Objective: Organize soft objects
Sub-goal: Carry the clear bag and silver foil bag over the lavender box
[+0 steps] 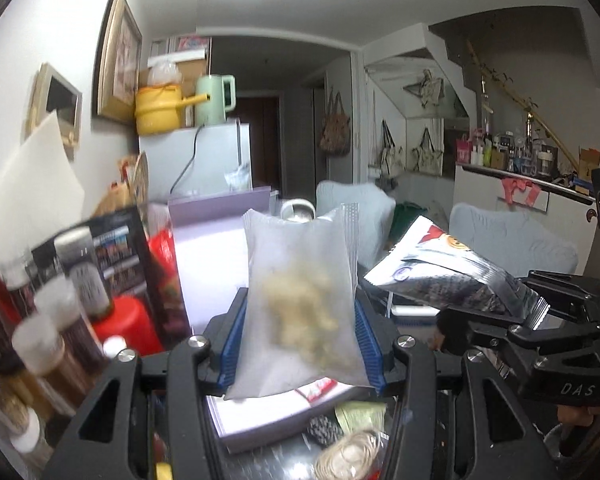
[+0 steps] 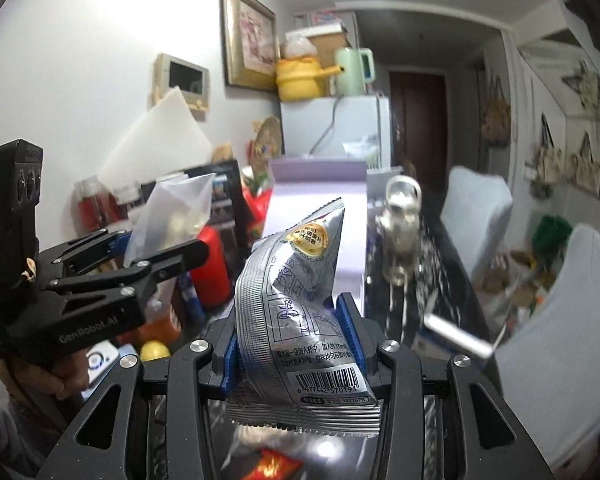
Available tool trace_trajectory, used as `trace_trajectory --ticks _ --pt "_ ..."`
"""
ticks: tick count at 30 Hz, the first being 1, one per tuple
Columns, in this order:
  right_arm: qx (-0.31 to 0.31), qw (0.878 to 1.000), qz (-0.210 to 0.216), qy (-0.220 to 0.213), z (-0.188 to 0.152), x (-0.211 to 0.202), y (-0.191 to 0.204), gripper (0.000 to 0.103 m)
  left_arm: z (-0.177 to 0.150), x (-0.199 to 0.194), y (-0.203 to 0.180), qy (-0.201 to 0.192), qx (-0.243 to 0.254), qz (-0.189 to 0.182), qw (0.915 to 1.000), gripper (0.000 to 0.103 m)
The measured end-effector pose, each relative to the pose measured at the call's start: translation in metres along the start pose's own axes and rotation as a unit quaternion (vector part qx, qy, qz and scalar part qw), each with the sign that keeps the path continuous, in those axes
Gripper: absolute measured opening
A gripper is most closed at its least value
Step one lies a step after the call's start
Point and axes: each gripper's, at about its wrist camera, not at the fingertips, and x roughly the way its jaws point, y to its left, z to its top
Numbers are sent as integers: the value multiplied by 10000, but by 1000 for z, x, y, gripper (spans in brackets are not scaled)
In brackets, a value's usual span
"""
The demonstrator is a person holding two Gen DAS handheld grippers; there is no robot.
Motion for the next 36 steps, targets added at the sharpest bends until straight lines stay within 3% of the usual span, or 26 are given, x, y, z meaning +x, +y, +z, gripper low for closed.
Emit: trace_trajectory --ticks 13,19,30,36 --pt "-72 9999 44 -58 46 34 -7 42 30 43 19 -267 -219 85 9994 49" --pt "156 9998 -44 -115 59 63 -23 42 29 75 38 -235 -373 463 9980 49" --pt "438 9989 21 133 62 135 -46 42 13 142 71 432 -487 1062 9922 49" --pt "479 9974 -223 488 50 171 -57 42 -4 175 65 881 -379 1021 9901 49"
